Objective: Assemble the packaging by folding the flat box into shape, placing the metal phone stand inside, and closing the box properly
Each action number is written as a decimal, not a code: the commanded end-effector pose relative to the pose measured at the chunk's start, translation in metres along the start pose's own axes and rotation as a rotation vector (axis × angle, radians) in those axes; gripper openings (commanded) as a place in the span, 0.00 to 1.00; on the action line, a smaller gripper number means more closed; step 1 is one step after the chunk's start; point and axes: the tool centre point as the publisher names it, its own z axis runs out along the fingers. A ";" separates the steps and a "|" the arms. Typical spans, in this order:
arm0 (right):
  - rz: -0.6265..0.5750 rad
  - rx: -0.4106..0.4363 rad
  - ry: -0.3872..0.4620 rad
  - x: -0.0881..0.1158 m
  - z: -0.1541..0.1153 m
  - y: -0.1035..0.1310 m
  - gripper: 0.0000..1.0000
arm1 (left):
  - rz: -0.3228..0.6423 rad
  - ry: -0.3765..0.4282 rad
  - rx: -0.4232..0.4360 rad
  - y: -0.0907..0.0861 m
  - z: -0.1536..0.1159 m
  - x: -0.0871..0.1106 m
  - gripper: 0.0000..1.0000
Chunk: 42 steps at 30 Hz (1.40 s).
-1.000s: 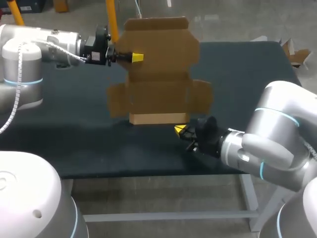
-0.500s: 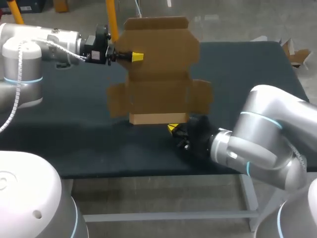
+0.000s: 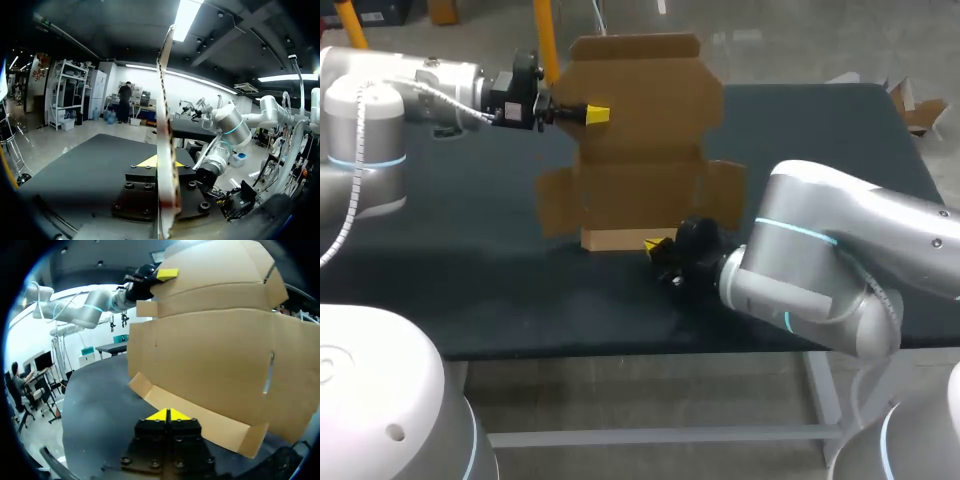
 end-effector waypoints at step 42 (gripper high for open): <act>0.061 0.007 -0.017 -0.016 0.046 -0.016 0.00 | 0.000 0.005 0.000 0.001 -0.001 -0.001 0.00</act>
